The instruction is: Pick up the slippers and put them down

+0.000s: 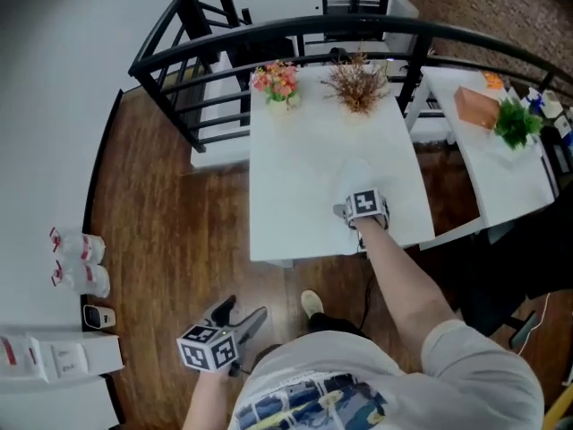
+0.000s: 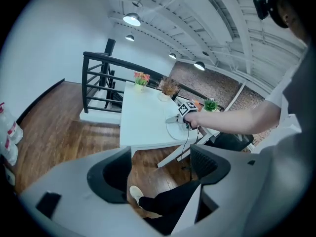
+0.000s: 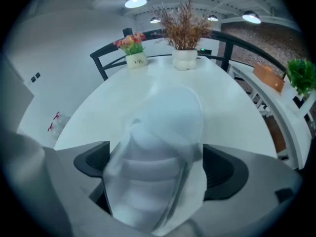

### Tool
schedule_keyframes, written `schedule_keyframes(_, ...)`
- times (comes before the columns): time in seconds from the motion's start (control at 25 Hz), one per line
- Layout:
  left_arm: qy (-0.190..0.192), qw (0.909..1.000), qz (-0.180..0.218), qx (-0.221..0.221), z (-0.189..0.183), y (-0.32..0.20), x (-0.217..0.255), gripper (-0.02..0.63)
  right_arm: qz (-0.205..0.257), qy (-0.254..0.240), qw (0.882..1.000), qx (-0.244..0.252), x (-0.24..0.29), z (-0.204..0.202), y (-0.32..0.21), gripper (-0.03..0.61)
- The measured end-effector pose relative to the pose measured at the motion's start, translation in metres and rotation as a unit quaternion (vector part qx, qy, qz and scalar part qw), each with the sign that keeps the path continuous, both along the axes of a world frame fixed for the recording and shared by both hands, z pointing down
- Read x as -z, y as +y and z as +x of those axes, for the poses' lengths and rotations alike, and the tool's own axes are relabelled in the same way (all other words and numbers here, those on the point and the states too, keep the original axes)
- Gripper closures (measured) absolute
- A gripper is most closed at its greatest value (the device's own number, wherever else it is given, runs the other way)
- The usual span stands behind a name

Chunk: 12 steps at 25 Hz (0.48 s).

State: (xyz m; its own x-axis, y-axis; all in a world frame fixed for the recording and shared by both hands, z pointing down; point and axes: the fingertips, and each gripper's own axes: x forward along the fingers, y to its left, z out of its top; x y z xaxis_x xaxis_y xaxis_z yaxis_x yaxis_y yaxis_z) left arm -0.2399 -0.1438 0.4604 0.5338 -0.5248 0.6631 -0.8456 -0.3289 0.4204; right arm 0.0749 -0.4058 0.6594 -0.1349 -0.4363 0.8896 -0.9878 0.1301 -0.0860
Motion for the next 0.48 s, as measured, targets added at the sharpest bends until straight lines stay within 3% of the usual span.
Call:
schedule_keyframes(0.24,0.001,0.9999,0.007,-0.008,0.008,-0.041,0.003,0.239,-0.012,0.002,1.000,-0.002,-0.009,-0.005,-0.005,-0.031)
schedule_keyframes(0.48,0.005,0.9997,0.015,-0.021,0.012,-0.061,0.001,0.239,-0.014,-0.052,0.992,0.115,-0.001,-0.020,0.016,0.027)
